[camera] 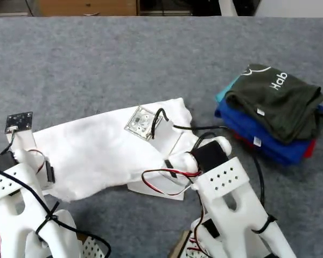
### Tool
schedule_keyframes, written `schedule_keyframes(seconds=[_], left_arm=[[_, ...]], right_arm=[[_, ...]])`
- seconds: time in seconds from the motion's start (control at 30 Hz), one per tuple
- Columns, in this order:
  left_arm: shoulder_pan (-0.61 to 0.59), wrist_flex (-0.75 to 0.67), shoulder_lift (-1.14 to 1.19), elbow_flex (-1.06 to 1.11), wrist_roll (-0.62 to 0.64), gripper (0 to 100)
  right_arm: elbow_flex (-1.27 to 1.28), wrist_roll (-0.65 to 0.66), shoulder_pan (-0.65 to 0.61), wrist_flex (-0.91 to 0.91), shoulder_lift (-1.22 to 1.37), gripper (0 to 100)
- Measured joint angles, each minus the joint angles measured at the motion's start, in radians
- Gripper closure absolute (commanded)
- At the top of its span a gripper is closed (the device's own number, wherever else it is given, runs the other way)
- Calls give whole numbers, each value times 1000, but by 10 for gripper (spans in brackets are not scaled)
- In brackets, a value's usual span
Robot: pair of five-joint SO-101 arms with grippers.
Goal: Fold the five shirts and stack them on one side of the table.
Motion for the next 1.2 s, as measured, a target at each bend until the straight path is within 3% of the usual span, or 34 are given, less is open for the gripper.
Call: schedule_keyframes(seconds=[0.07,0.17,0.3,0.33,0.4,0.5,0.73,1.2], left_arm=[[-26,14,0,-18,-35,716],[-84,64,0,-103,-78,815],[-129,112,0,-273,-87,988],[-129,115,0,-311,-66,967],[-124,106,8,-361,-9,966],[-54,58,71,-381,66,981],[17,-87,404,-440,215,981],[25,-348,924,-635,302,981]], right_arm=[[-2,46,-18,40,0,696],[-26,89,-32,117,0,741],[-120,95,-35,157,0,978],[-140,83,-35,146,0,997],[-167,29,-21,84,23,943],[-193,-58,11,-44,109,984],[-344,-107,29,-287,425,995],[-928,-110,218,-382,1249,995]])
